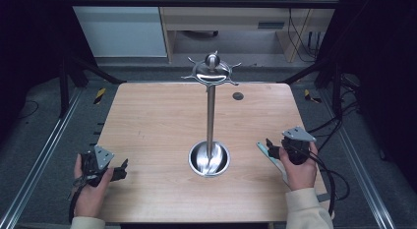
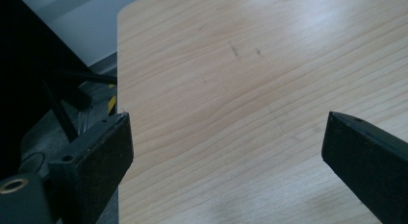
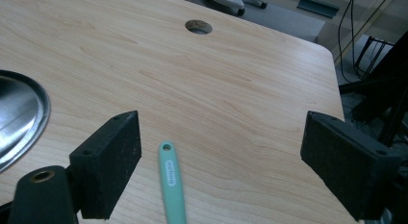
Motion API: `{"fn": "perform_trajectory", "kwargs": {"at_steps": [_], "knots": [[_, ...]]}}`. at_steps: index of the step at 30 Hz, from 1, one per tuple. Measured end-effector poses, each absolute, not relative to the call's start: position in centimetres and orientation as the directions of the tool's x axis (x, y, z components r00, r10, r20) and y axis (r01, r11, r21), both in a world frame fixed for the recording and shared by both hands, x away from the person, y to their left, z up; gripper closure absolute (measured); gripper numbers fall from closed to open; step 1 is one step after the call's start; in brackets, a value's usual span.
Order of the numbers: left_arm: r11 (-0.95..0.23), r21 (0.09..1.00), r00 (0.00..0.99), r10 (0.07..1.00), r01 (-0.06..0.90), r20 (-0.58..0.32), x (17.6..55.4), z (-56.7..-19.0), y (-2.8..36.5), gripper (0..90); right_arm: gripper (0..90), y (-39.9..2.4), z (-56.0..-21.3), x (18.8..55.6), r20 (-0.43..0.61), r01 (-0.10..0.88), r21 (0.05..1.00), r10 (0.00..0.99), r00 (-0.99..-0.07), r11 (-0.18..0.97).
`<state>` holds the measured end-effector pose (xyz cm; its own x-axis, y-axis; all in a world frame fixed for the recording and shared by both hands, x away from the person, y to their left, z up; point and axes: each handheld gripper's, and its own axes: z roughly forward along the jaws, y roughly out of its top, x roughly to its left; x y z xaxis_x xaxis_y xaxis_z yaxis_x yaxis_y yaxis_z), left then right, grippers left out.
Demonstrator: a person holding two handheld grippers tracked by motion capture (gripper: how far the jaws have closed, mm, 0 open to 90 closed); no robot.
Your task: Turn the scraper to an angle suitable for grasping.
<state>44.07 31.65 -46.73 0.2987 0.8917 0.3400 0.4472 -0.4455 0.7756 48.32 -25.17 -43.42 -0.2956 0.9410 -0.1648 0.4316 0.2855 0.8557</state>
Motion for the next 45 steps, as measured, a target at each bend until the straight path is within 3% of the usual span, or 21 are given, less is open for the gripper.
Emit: {"fn": "perform_trajectory", "kwargs": {"at_steps": [13,21,24,25,26,27,28,30,35,45], "knots": [[-0.461,0.776,0.339,0.879,0.431,0.334,44.4,-46.4,32.0,2.9,16.9,-23.5,-44.6,50.1,-0.201,0.492,0.804,0.931,-0.304,0.334],[-0.48,0.766,0.348,0.869,0.427,0.351,44.6,-46.4,31.6,2.9,36.5,-22.8,-45.3,50.4,-0.227,0.513,0.766,0.909,-0.348,0.387],[-0.488,0.761,0.353,0.865,0.428,0.356,44.6,-46.5,31.5,2.9,55.9,-22.7,-45.7,50.8,-0.203,0.544,0.731,0.893,-0.401,0.411],[-0.488,0.761,0.353,0.865,0.428,0.356,44.6,-46.5,31.5,2.9,55.9,-22.7,-45.7,50.8,-0.203,0.544,0.731,0.893,-0.401,0.411],[-0.491,0.757,0.354,0.864,0.431,0.358,44.6,-46.5,31.5,2.9,65.4,-22.7,-46.0,51.0,-0.184,0.564,0.711,0.885,-0.427,0.42],[-0.491,0.757,0.354,0.864,0.431,0.358,44.6,-46.5,31.5,2.9,65.4,-22.7,-46.0,51.0,-0.184,0.564,0.711,0.885,-0.427,0.42],[-0.487,0.758,0.357,0.865,0.433,0.352,44.6,-46.5,31.5,2.9,76.2,-22.7,-46.3,51.4,-0.15,0.586,0.698,0.884,-0.442,0.411],[-0.487,0.76,0.358,0.865,0.431,0.351,44.6,-46.5,31.5,2.9,83.0,-22.7,-46.7,51.7,-0.13,0.599,0.686,0.88,-0.457,0.412],[-0.491,0.758,0.362,0.862,0.429,0.354,44.6,-46.5,31.4,2.9,90.0,-22.6,-47.4,52.2,-0.121,0.613,0.66,0.867,-0.484,0.435],[-0.501,0.752,0.37,0.857,0.428,0.36,44.7,-46.6,31.3,2.9,90.0,-21.9,-48.1,52.4,-0.118,0.622,0.626,0.845,-0.522,0.471]]}}
